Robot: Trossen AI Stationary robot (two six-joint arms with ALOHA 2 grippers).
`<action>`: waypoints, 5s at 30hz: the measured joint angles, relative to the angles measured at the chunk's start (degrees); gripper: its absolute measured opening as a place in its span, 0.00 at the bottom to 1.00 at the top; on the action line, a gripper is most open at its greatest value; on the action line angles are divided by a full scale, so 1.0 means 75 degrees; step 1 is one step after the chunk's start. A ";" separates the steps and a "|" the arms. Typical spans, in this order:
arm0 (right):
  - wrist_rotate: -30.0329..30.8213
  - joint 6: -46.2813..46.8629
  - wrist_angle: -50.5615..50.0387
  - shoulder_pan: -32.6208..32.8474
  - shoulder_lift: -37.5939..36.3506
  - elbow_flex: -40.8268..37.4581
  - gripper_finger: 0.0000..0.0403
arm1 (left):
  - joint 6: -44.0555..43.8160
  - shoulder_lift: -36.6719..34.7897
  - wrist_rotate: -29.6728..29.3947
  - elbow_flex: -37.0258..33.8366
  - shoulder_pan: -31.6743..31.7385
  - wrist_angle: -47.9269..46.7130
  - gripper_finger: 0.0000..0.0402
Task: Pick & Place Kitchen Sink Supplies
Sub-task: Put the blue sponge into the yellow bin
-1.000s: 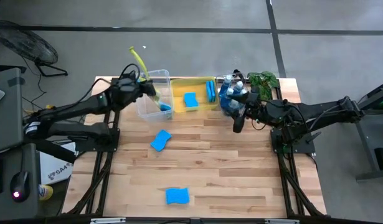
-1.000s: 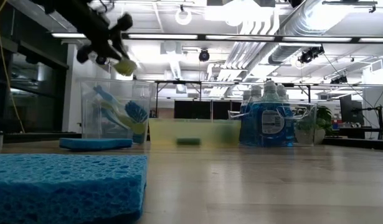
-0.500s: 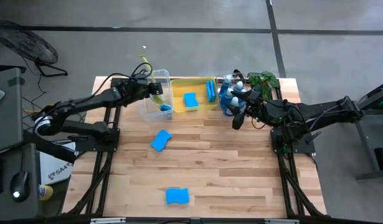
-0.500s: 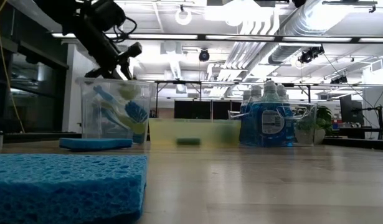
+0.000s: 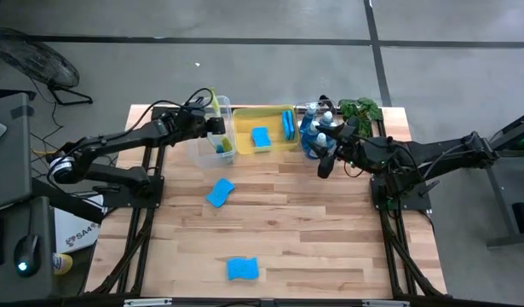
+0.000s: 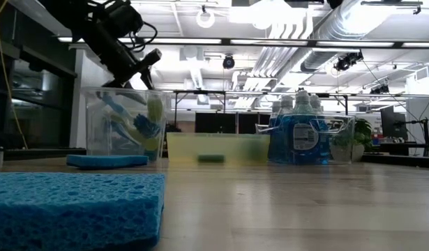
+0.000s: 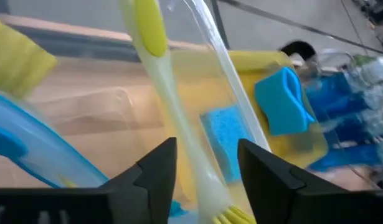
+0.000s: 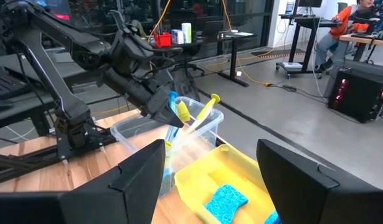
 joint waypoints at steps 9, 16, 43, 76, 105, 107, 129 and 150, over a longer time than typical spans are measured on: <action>-0.0198 0.0587 -0.0705 0.0000 0.0000 0.0000 0.62 | 0.0266 -0.0025 0.0546 0.0675 0.0000 -0.0118 0.46; -0.0701 0.0799 -0.0737 0.0007 0.0000 0.0001 0.62 | 0.0593 -0.0050 0.0962 0.1871 -0.0033 -0.0472 0.39; -0.1830 0.0036 -0.0440 0.0006 -0.0015 0.0012 0.62 | -0.0245 0.1004 0.0159 0.6651 -0.2457 -0.0409 0.05; -0.2846 0.1603 -0.2768 0.1483 -0.1225 0.0012 0.62 | 0.1278 0.1137 0.0203 0.6795 -0.4275 -0.5957 0.05; -0.1274 0.2202 -0.3096 0.1539 -0.1183 0.0012 0.62 | -0.1722 0.1145 0.0877 0.0544 -0.5550 -0.4355 0.59; -0.1271 0.2258 -0.3096 0.1539 -0.1183 0.0012 0.62 | -0.1840 0.1145 0.0795 0.0370 -0.5550 -0.4290 0.59; -0.0985 0.2384 -0.3099 0.1539 -0.1180 0.0012 0.62 | -0.2222 0.1201 0.0953 -0.1066 -0.5546 -0.2435 0.44; -0.1014 0.2823 -0.3099 0.1626 -0.1174 0.0012 0.62 | -0.2579 0.1259 0.1124 -0.1352 -0.5552 -0.2204 0.02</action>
